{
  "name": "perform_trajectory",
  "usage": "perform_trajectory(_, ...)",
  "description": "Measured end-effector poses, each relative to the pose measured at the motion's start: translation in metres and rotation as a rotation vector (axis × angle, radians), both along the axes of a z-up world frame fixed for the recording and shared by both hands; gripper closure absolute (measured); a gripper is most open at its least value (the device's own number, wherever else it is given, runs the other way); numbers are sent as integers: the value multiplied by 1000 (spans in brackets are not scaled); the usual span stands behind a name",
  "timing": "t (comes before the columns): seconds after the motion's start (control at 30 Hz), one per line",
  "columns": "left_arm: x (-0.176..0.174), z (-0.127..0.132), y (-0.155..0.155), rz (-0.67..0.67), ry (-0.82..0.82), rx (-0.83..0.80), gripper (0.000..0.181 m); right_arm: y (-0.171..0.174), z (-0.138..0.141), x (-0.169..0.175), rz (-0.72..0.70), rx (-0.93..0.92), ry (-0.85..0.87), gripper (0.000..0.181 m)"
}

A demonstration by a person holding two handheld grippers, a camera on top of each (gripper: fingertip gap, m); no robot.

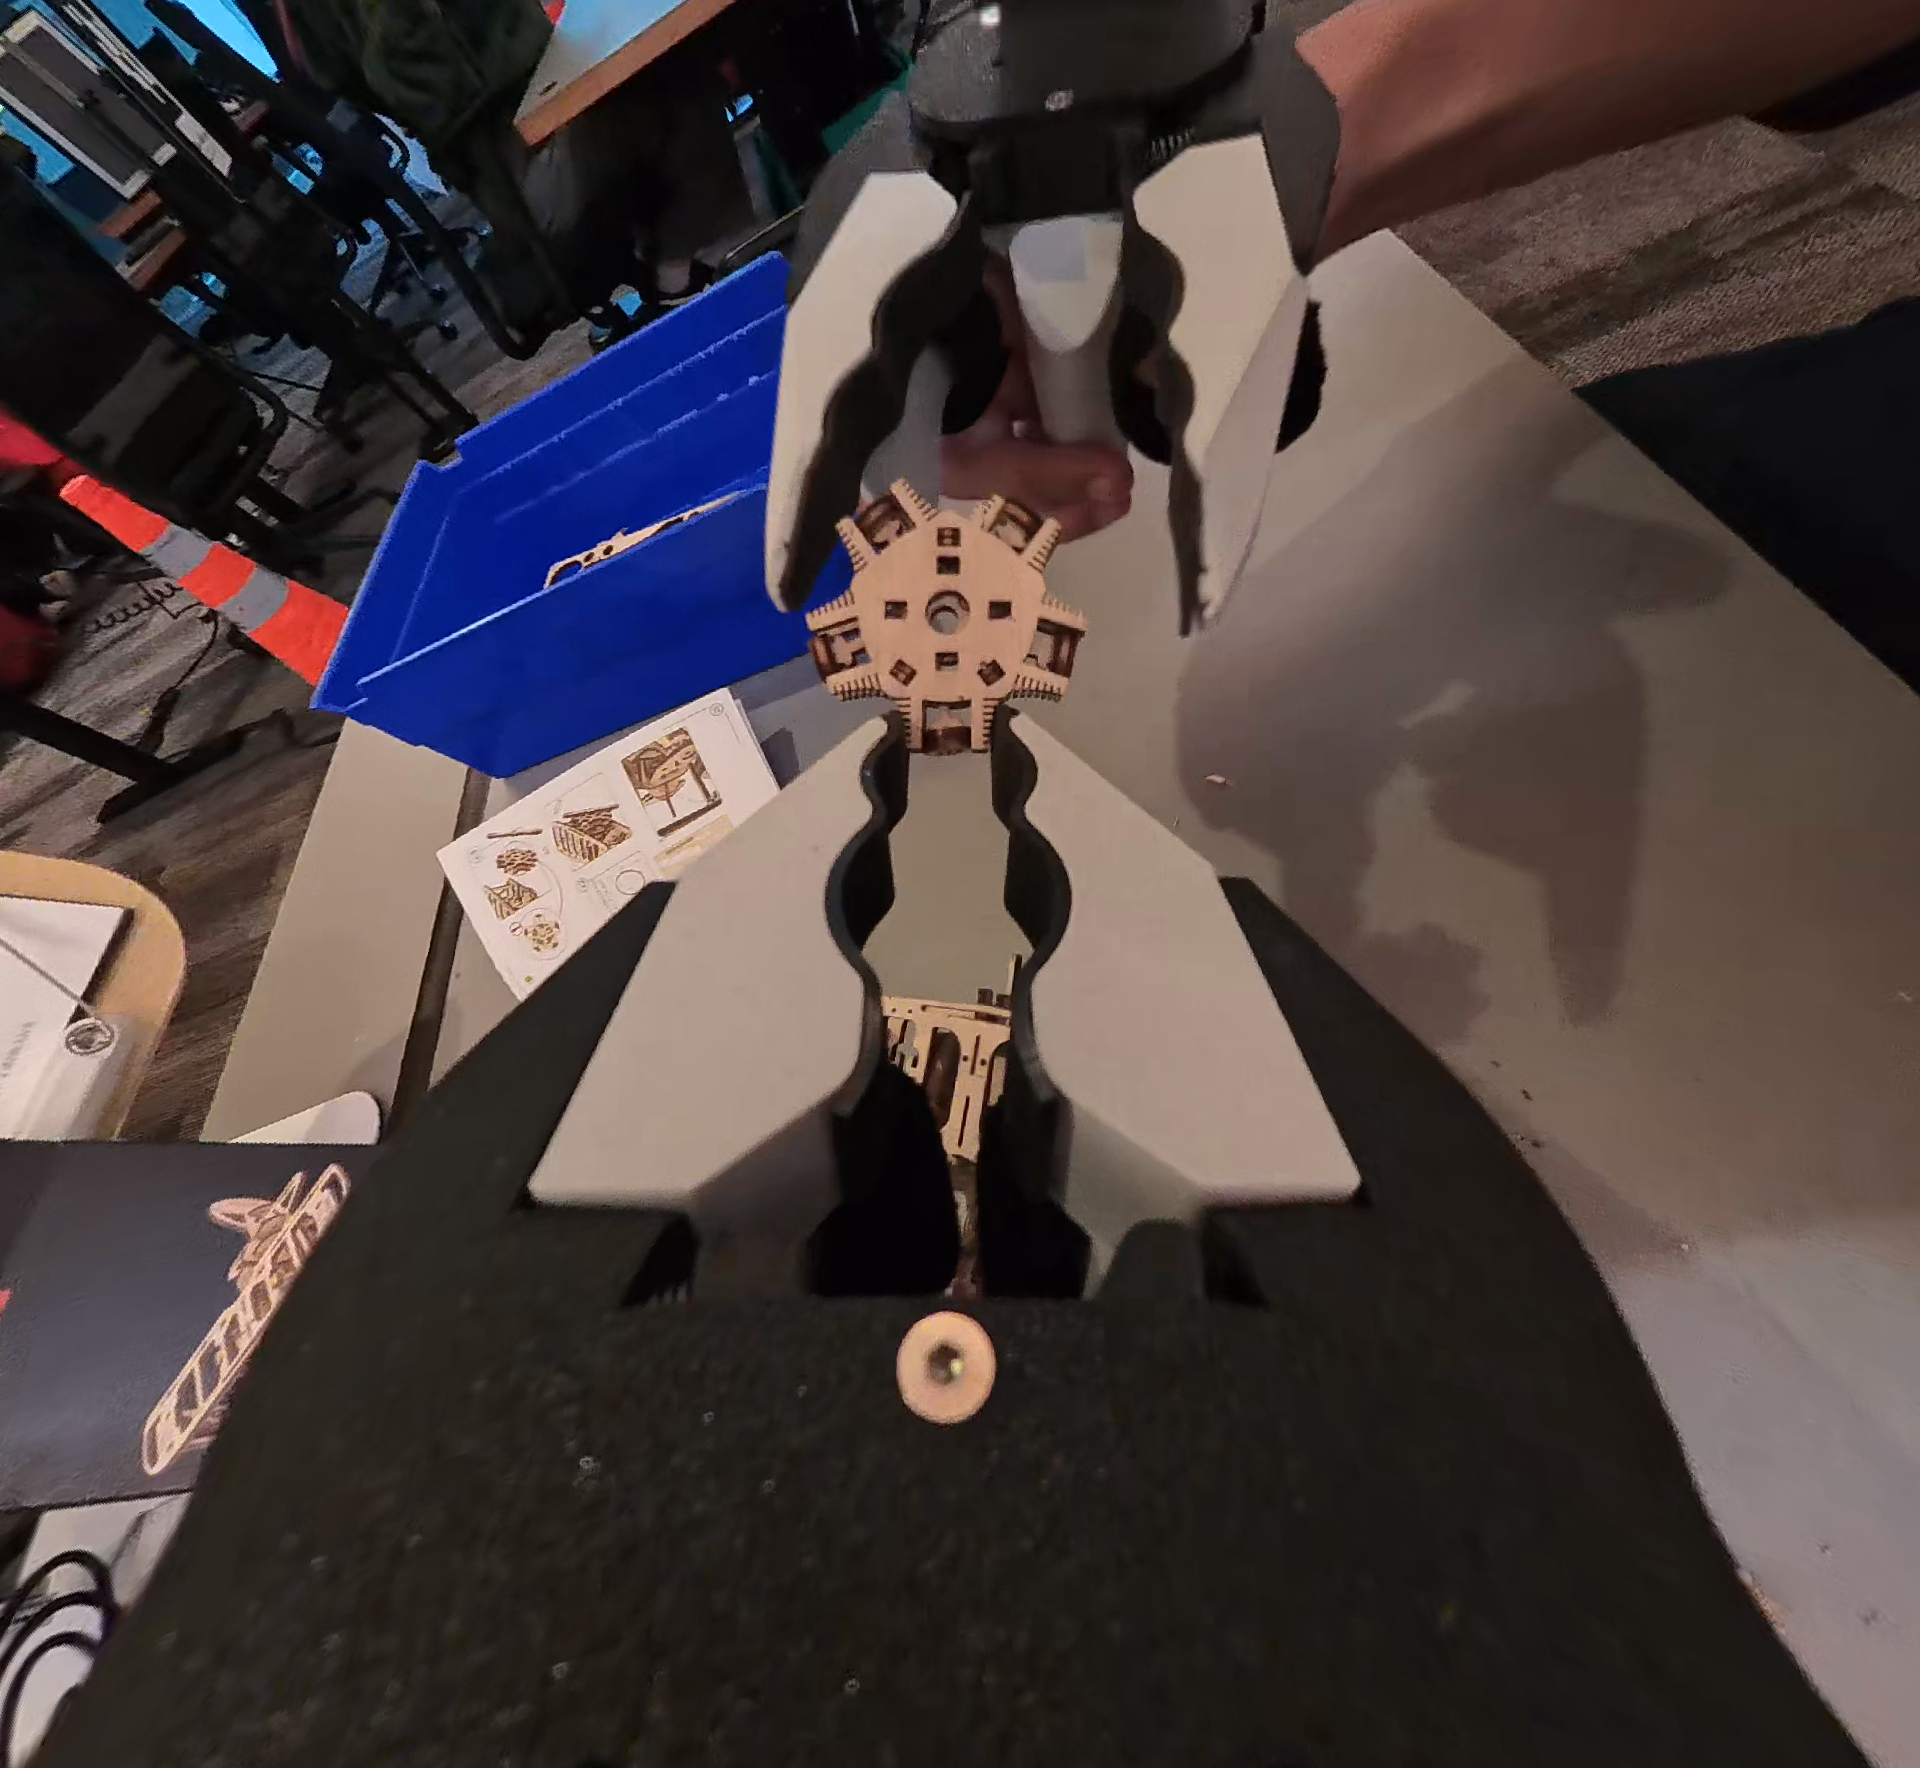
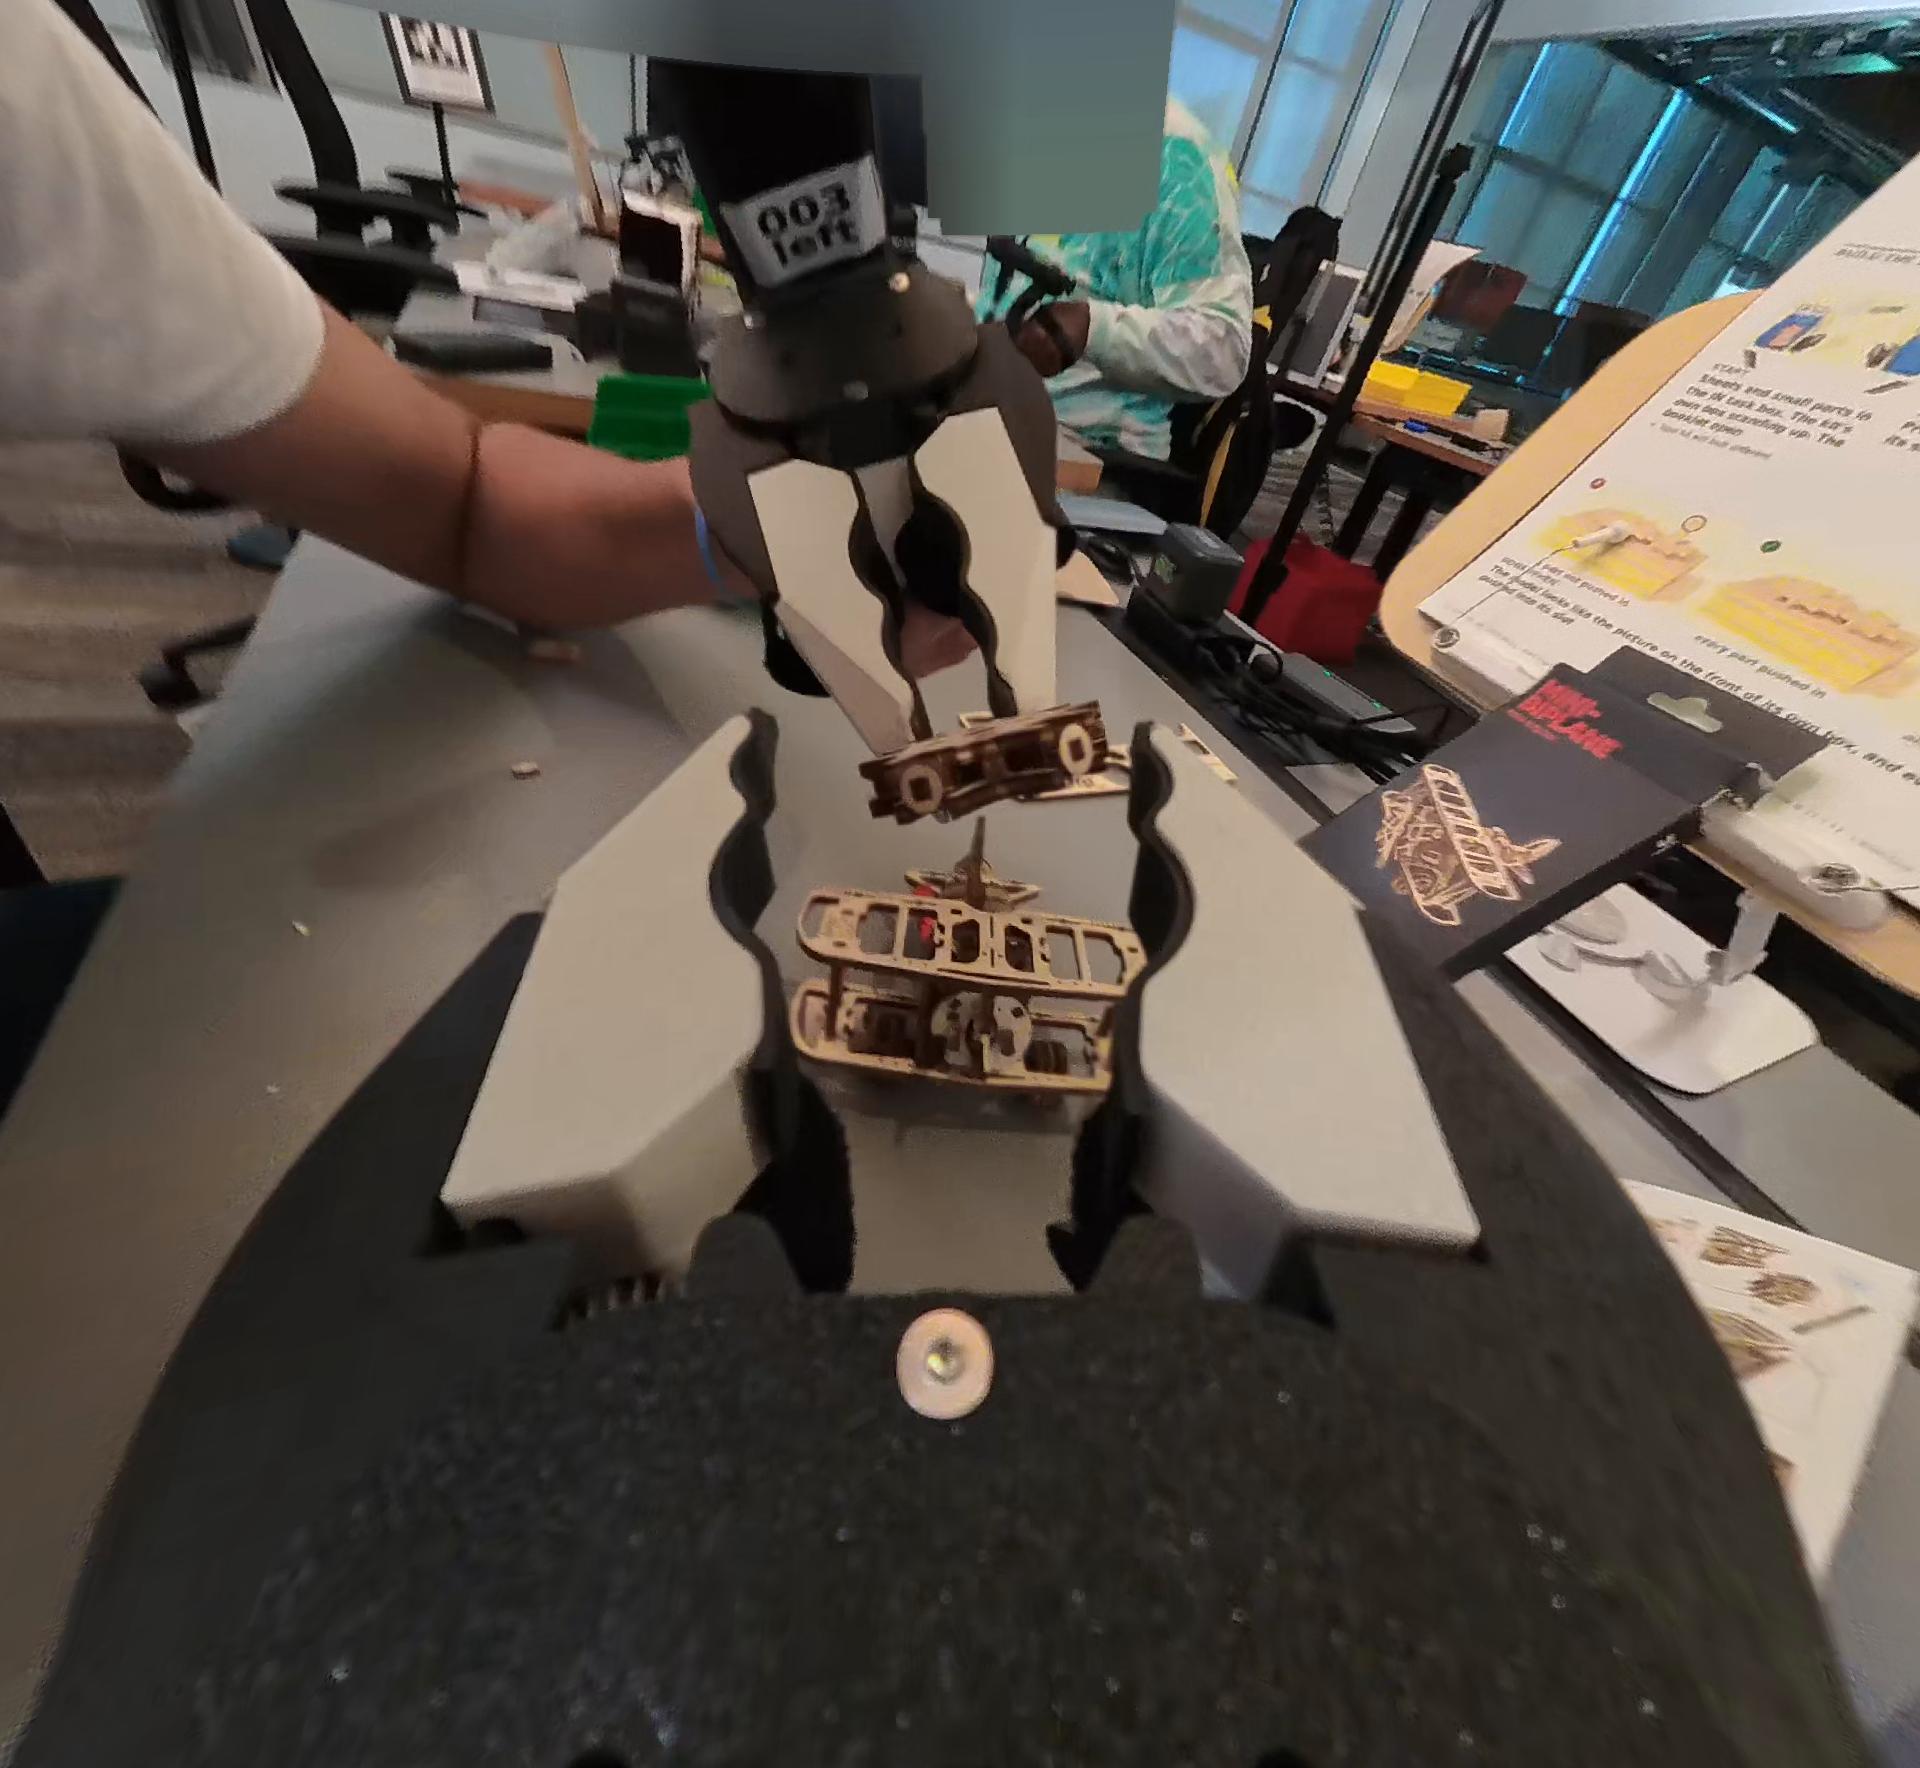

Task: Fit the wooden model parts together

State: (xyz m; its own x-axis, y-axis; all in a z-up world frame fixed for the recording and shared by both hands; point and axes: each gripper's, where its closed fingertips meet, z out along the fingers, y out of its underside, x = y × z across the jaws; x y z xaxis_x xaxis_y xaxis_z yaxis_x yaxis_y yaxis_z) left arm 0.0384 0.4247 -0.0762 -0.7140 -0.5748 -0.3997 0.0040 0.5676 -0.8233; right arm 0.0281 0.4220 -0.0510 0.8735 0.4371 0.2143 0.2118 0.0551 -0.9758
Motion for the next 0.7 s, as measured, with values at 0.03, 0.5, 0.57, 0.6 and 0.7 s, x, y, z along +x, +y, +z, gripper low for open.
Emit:
perform_trajectory(0.03, 0, -2, 0, -1, 0, 10, 167, 1, -1, 0, -11, 4, -28, 120)
perform_trajectory(0.5, 0, -24, -3, -23, 59, 62, 168, -2, -29, 7, -75, -64, -218, 136)
perform_trajectory(0.57, 0, -30, -3, -28, 71, 80, 168, -2, -35, 8, -83, -81, -215, 136)
perform_trajectory(0.6, 0, -34, -3, -32, 91, 88, 167, -3, -38, 7, -87, -85, -212, 136)
perform_trajectory(0.7, 0, -47, -2, -33, 152, 98, 151, -4, -45, 11, -123, -103, -196, 137)
